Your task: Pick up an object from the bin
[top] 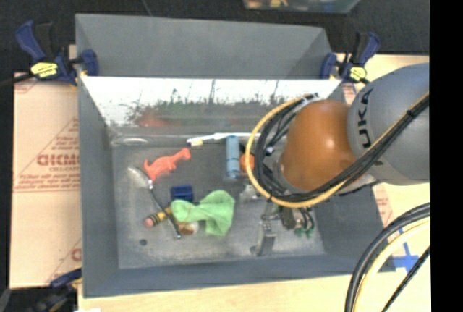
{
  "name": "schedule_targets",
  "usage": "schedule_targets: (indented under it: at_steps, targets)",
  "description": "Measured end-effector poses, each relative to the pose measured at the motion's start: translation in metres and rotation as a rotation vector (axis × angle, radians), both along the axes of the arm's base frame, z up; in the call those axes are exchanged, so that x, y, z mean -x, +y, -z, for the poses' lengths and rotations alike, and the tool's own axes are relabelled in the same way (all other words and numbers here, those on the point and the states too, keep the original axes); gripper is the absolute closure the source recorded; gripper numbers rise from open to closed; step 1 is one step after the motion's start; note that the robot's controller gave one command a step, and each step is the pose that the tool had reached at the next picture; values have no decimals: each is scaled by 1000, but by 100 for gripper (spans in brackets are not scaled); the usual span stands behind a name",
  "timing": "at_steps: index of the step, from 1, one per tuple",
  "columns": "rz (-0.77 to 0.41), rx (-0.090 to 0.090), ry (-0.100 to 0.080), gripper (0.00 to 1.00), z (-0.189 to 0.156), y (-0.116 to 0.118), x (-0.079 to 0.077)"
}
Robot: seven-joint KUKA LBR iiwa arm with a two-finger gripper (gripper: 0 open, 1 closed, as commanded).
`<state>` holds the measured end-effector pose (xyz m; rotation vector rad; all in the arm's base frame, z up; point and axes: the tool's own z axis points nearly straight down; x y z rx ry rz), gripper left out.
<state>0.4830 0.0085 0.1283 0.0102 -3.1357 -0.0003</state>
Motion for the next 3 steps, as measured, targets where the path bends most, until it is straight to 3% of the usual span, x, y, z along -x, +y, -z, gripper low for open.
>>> schedule_targets:
  at_steps: [1, 2, 3]
  targets:
    - [0, 0, -8, 0, -4, 0, -2]
    - [-58, -3, -9, 0, 58, 98, -27]
    - [80, 1, -18, 0, 12, 82, -44]
